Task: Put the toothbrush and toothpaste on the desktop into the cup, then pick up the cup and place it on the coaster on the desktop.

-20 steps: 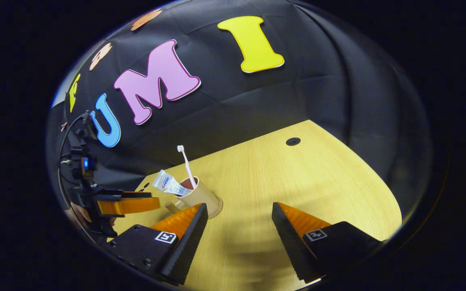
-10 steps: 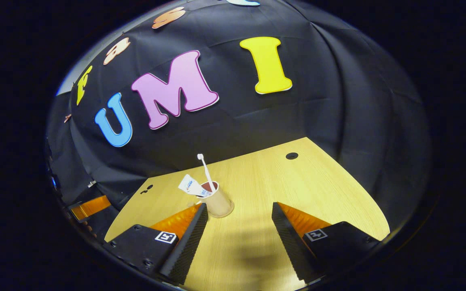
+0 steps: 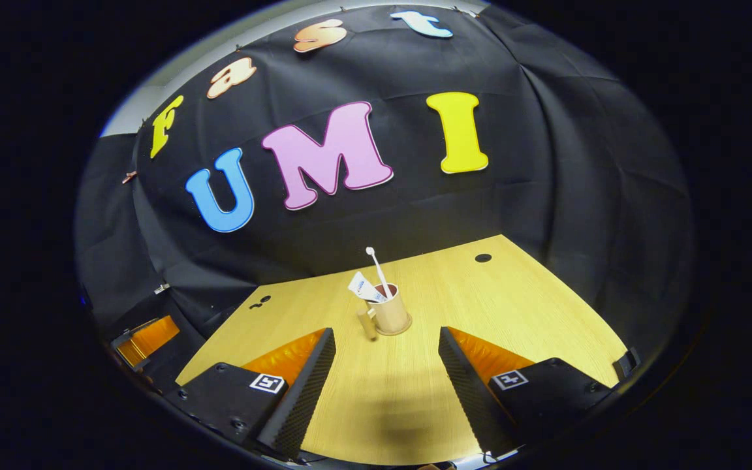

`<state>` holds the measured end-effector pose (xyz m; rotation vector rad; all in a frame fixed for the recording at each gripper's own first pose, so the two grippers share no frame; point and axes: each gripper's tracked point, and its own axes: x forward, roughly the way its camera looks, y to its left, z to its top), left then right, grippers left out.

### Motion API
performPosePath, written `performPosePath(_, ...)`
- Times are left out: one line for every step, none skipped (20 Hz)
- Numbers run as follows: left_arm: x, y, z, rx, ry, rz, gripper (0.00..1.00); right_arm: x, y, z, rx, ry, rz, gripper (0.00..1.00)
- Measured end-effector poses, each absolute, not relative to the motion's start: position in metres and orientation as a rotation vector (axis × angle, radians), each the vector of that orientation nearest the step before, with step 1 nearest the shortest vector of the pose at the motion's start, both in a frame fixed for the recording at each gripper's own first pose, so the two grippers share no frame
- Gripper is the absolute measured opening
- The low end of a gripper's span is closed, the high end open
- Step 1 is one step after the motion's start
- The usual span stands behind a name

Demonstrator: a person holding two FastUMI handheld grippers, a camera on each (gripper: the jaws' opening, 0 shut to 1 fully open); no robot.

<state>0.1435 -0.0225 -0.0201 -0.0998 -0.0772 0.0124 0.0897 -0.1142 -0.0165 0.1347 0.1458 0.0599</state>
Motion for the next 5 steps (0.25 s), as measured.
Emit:
performPosePath(0.136, -0.023, -0.024, -0.100, -0.075, -0.004, 0.98, 0.081, -0.109, -0.017, 0.133, 0.136, 0.057, 0.98)
performPosePath(0.130, -0.023, -0.027, -0.105, -0.071, -0.016, 0.98, 0.074, -0.104, -0.019, 0.132, 0.133, 0.056, 0.98)
performPosePath(0.124, -0.024, -0.030, -0.107, -0.069, -0.029, 0.98, 0.066, -0.099, -0.021, 0.131, 0.138, 0.061, 0.98)
performPosePath(0.120, -0.025, -0.032, -0.100, -0.064, -0.042, 0.98, 0.060, -0.093, -0.026, 0.131, 0.149, 0.061, 0.98)
performPosePath(0.117, -0.023, -0.034, -0.091, -0.063, -0.045, 0.98, 0.052, -0.090, -0.029, 0.131, 0.154, 0.058, 0.98)
